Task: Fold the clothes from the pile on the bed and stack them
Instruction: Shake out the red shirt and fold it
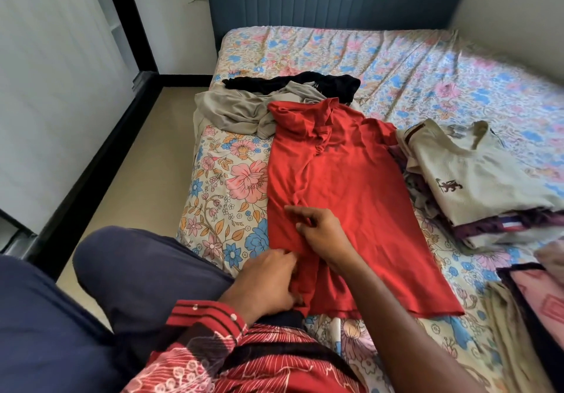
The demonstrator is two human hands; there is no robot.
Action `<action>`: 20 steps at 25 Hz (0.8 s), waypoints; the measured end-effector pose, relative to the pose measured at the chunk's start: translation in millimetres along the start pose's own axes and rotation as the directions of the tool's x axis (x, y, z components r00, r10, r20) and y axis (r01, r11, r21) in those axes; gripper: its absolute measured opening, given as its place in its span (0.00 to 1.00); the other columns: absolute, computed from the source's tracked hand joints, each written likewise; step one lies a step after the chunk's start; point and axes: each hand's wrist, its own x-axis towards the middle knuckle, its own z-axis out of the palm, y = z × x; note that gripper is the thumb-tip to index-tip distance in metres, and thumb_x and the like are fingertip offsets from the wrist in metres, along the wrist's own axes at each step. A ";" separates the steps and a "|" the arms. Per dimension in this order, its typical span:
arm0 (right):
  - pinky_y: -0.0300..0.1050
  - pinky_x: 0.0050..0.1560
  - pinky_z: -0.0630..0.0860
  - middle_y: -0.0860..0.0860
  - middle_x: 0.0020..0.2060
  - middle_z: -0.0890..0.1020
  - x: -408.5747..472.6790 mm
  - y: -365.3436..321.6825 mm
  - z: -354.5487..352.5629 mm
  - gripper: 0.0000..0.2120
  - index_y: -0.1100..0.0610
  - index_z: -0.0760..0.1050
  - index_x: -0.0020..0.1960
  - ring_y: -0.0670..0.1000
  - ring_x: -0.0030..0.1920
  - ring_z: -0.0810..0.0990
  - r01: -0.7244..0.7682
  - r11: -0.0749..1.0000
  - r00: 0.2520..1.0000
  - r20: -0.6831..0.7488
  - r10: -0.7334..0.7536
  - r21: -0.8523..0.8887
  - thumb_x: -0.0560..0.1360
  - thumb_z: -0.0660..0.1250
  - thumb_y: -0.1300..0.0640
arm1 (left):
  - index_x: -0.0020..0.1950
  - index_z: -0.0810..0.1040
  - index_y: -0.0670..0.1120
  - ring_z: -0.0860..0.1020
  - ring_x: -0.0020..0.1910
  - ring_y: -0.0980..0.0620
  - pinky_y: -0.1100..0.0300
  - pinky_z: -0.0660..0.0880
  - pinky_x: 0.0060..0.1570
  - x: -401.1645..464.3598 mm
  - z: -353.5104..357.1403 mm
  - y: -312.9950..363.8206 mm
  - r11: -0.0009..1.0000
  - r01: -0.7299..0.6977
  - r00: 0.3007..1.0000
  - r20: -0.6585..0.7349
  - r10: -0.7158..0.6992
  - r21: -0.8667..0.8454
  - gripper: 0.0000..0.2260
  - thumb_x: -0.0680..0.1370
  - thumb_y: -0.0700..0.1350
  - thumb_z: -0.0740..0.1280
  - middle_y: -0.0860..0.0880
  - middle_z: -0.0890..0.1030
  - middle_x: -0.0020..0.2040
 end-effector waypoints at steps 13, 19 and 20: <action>0.46 0.66 0.76 0.49 0.61 0.85 2.6 -13.7 -66.9 0.23 0.48 0.81 0.67 0.53 0.63 0.81 -0.012 0.833 0.992 0.100 0.080 -0.553 0.72 0.77 0.51 | 0.51 0.81 0.51 0.79 0.45 0.56 0.54 0.76 0.49 12.5 -14.2 30.2 0.839 -0.422 0.905 -0.105 0.412 -0.343 0.12 0.77 0.59 0.69 0.55 0.82 0.45; 0.55 0.53 0.82 0.57 0.43 0.87 102.9 -29.4 -157.5 0.06 0.55 0.85 0.50 0.61 0.47 0.86 -0.139 0.816 0.984 -0.170 0.051 -0.561 0.74 0.72 0.58 | 0.54 0.82 0.50 0.77 0.48 0.53 0.54 0.74 0.52 86.9 1.9 74.9 0.785 -0.516 0.856 -0.247 0.455 -0.343 0.13 0.76 0.57 0.72 0.52 0.78 0.47; 0.54 0.55 0.81 0.57 0.47 0.87 130.4 -31.2 -173.8 0.08 0.56 0.85 0.50 0.61 0.50 0.85 -0.109 0.760 0.989 -0.144 0.021 -0.640 0.74 0.69 0.60 | 0.55 0.81 0.51 0.76 0.51 0.51 0.51 0.73 0.56 101.9 2.2 86.3 0.788 -0.533 0.843 -0.277 0.461 -0.310 0.12 0.77 0.55 0.71 0.51 0.77 0.48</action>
